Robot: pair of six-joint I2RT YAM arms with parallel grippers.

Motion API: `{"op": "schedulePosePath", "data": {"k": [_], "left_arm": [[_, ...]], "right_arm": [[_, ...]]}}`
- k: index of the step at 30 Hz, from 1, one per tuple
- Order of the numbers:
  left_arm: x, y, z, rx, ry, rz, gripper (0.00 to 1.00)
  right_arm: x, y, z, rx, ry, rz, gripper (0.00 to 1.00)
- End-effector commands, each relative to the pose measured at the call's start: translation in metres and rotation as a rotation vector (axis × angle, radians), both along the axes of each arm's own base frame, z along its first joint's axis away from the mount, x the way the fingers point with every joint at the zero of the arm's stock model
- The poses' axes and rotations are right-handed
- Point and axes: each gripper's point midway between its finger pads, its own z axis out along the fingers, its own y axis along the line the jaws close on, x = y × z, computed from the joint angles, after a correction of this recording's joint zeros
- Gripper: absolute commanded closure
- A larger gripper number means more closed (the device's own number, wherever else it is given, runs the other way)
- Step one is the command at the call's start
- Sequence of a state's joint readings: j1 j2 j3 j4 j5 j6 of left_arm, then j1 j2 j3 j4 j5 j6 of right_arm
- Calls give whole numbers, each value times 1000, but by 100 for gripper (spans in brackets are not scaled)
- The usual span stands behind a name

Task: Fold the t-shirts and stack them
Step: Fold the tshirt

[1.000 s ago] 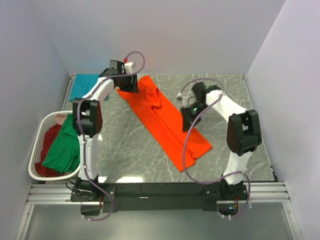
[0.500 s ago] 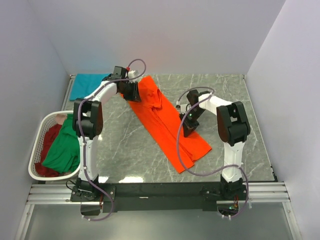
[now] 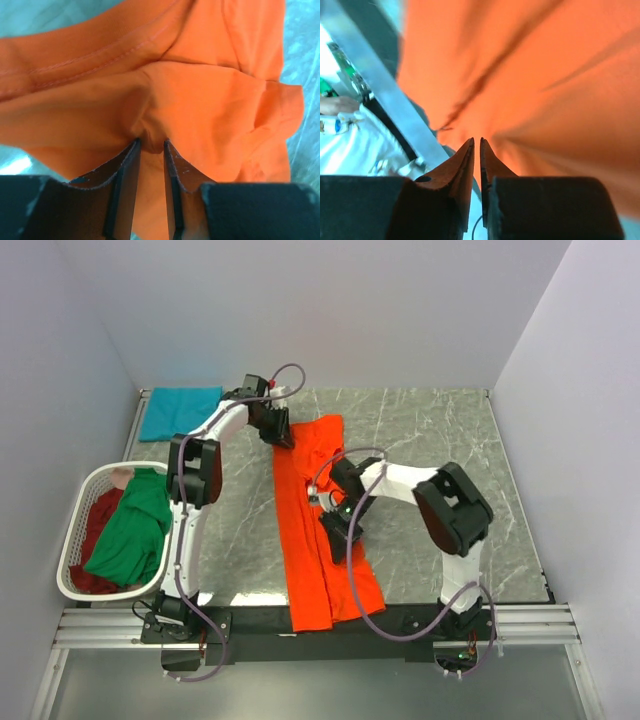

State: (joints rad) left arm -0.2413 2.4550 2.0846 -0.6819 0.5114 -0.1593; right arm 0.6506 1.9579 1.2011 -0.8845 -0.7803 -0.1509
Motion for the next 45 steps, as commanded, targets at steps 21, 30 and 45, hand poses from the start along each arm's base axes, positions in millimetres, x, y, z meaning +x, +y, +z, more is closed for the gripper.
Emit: {"op": "schedulePosePath", "data": {"k": [21,30,45], "left_arm": [[-42,-9,100,-221,-149,-95,55],[-64,-29,69,-191,-92,-143,54],[-69,-31,54,-140,-65,-150,55]], "right_arm": [[333,-40,85,111,-501,-789,57],[328,-35,58,109,-405,-832,44],[337,-46,14,1,-407,-847,46]]}}
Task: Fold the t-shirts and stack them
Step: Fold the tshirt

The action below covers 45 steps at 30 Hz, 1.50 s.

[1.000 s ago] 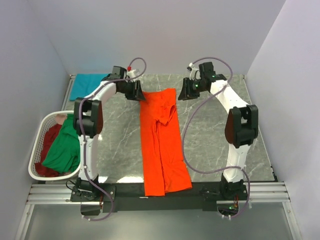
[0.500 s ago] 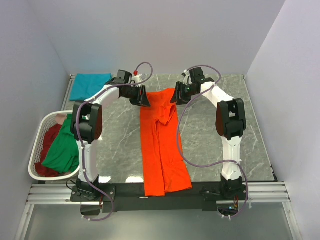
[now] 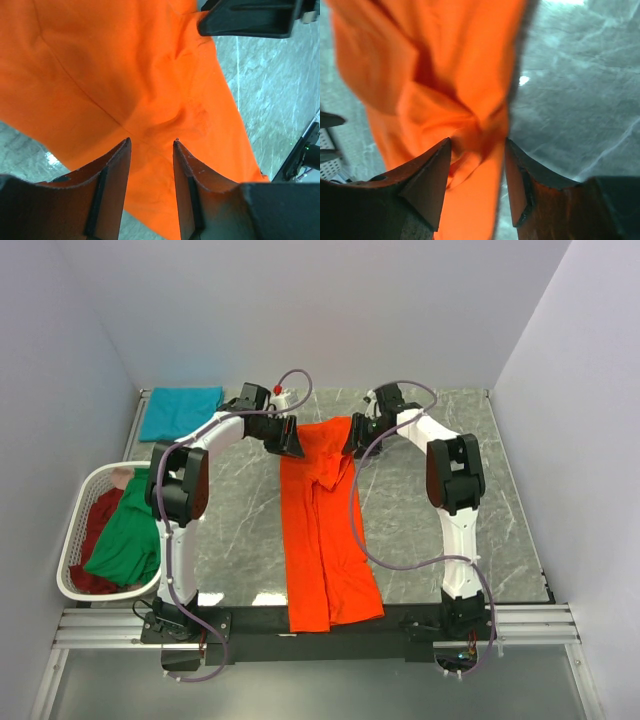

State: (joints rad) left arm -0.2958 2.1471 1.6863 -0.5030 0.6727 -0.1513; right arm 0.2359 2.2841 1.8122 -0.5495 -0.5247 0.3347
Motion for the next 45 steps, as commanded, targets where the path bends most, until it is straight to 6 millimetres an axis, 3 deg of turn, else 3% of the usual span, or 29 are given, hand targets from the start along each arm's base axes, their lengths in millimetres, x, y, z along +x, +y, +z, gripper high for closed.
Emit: {"op": "schedulePosePath", "data": {"k": [1,7,15,33,36,40,42,45], "left_arm": [[2,2,0,13,-12,-3,55],[0,5,-7,31,1,0,56],[-1,5,-11,33,16,1,56],[1,4,-14,33,27,-4,57],[1,4,-15,35,28,-6,57],[2,5,-15,39,27,-5,57],[2,5,-15,41,26,-2,57],[3,7,-17,50,28,5,57]], "right_arm": [[9,1,-1,-12,-33,6,47],[4,-1,-3,-12,-32,17,67],[12,-19,8,-51,-87,-2,67],[22,-1,31,58,-139,22,63],[22,-1,29,51,-137,21,69],[22,-5,32,33,-154,18,91],[22,-8,37,21,-180,25,97],[22,-15,37,-15,-197,15,100]]}}
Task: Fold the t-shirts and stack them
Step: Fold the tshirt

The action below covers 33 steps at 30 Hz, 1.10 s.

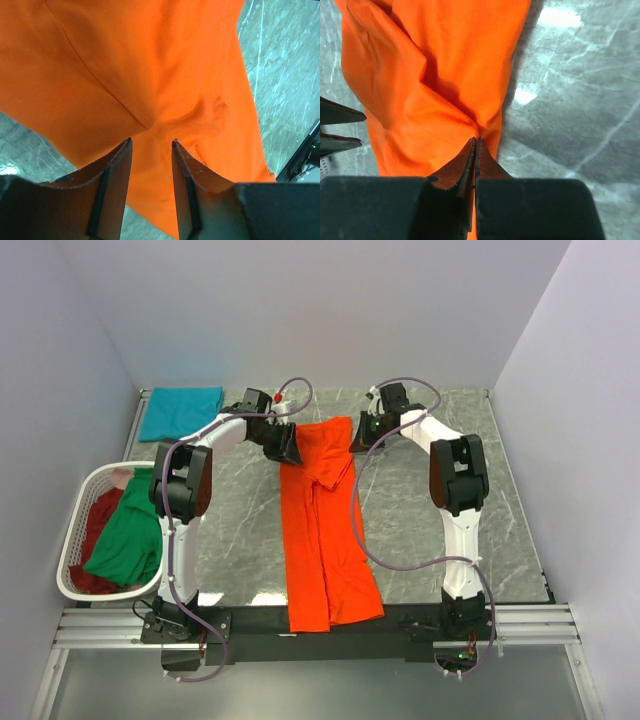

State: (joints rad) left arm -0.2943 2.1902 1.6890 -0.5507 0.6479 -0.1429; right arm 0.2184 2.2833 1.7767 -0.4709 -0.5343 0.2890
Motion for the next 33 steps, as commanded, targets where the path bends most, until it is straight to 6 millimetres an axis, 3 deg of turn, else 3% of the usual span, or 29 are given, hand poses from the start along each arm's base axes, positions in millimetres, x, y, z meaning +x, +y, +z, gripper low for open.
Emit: {"op": "schedulePosePath", "data": {"k": [1,6,12,16,21,25,33], "left_arm": [[10,2,8,6,-43,-1,57],[15,11,-4,40,-20,38,59],[17,10,-9,23,8,48,60],[16,13,1,5,-7,50,60],[20,34,21,-28,-28,107,60],[24,53,38,-54,-45,155,60],[17,73,41,-55,-38,194,59]], "right_arm": [[11,-10,43,-31,-136,-7,100],[12,-24,37,-108,-135,-22,100],[13,-12,44,-104,-139,10,100],[11,9,66,-90,-199,55,100],[-5,45,88,-99,-268,142,100],[-22,68,85,-111,-261,201,100],[-52,112,76,-63,-203,284,100]]}}
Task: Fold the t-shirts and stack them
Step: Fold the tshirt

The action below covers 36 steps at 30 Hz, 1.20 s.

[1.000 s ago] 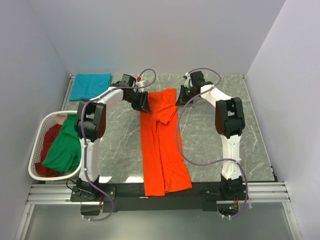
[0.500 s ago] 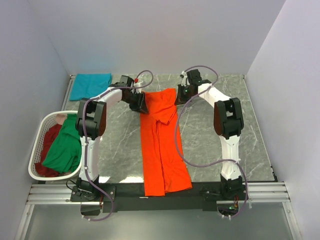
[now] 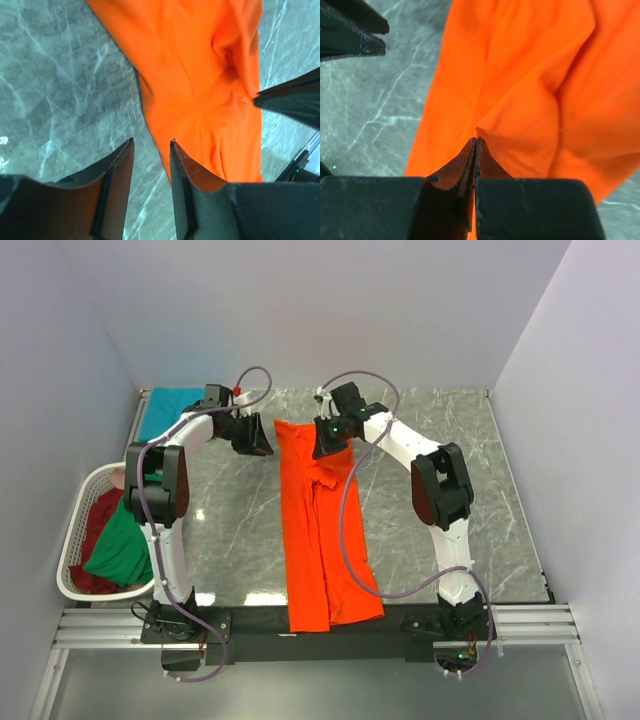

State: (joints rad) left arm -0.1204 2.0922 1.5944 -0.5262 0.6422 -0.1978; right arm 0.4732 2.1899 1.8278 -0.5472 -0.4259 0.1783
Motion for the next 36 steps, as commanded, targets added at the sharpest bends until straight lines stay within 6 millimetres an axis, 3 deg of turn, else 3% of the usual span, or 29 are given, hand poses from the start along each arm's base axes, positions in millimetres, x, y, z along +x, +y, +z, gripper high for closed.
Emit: {"op": "schedulePosePath", "data": {"k": [1,5,8,10,11,13,16,17,19,21,26,31,36], "left_arm": [[-4,-5,25,-34,-53,-18,59],[-5,-1,25,-37,-55,-8,59],[-7,-3,29,-55,-60,-14,58],[-9,-5,31,-73,-63,-21,57],[-10,-7,33,-83,-69,-26,57],[-11,-10,42,-107,-105,-40,57],[-17,-21,52,-134,-137,-70,58],[-19,-25,52,-124,-152,-89,59],[-24,-40,45,-86,-159,-134,60],[-25,-51,34,-72,-132,-151,62],[-33,-79,5,-71,-28,-169,68],[-41,-81,-24,-48,61,-159,69],[-31,-75,-55,25,115,-148,71]], "right_arm": [[-3,13,25,35,-29,22,100],[-12,17,2,5,12,46,100],[-19,16,-11,-17,54,78,79],[-26,17,-6,4,83,108,57],[-28,17,-2,25,93,112,54],[-30,19,13,118,114,127,54],[-19,-3,36,218,145,85,58],[-9,-18,44,230,131,52,61],[-2,-36,44,221,122,20,63],[7,-56,37,184,109,-15,67],[17,-66,13,140,156,-11,73],[5,-63,-12,165,266,-19,73],[1,-64,-44,179,379,-71,73]]}}
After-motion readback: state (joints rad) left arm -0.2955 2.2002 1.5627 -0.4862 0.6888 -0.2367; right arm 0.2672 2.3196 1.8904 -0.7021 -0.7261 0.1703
